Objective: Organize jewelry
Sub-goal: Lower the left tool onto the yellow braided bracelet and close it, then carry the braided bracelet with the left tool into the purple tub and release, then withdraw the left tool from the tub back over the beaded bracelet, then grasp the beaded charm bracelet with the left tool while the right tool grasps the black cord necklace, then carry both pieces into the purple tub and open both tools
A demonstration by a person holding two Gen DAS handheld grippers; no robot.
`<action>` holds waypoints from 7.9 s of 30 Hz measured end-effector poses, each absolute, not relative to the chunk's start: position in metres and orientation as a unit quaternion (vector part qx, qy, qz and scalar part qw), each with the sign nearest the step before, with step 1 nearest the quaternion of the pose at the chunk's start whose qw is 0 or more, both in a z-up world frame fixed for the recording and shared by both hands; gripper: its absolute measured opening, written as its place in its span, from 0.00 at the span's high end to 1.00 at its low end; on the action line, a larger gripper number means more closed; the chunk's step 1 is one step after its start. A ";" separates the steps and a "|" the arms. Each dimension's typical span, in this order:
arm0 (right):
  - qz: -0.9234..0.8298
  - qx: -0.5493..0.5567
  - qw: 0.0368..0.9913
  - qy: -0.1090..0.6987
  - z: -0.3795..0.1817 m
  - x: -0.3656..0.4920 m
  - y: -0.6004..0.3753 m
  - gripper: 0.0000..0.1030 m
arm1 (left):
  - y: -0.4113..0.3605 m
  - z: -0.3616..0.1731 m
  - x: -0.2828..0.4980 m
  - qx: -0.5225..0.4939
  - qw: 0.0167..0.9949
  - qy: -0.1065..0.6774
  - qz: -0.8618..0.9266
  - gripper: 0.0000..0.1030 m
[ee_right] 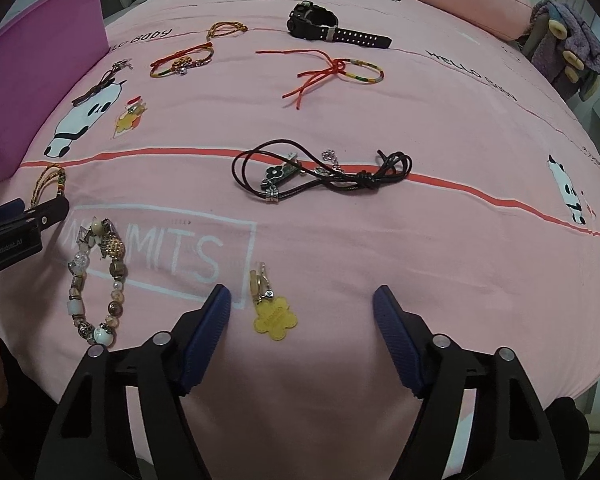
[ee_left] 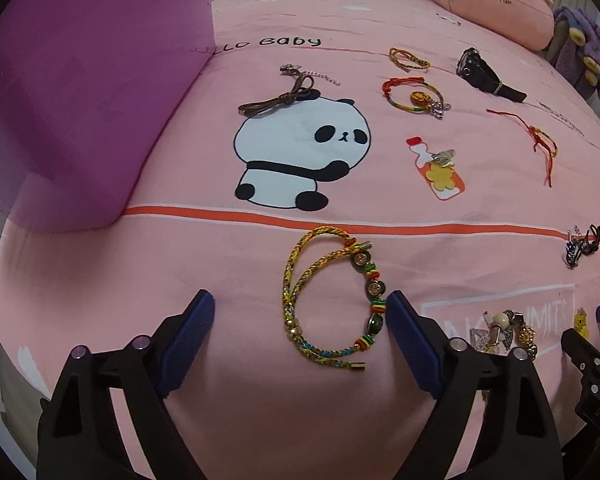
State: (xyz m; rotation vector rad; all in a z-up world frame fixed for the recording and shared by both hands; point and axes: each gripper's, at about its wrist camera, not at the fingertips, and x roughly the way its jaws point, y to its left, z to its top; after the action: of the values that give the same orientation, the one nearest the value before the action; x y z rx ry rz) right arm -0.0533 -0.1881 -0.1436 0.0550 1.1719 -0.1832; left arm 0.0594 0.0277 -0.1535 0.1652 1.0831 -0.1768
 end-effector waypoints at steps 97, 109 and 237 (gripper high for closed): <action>0.219 0.036 0.864 0.452 0.081 0.172 0.079 0.57 | 0.266 0.048 0.148 -0.040 0.892 0.442 0.089 0.15; 0.196 0.044 0.885 0.421 0.094 0.122 0.027 0.51 | 0.234 0.062 0.099 -0.047 0.899 0.429 0.068 0.12; 0.088 0.026 0.884 0.458 -0.072 -0.038 -0.219 0.89 | -0.029 -0.086 -0.008 -0.037 0.833 0.530 -0.152 0.86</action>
State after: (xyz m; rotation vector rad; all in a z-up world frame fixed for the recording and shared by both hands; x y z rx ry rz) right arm -0.0384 -0.2189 -0.0720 0.0531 0.9540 0.1840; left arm -0.0084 -0.0286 -0.0857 -0.0780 1.1238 -0.3216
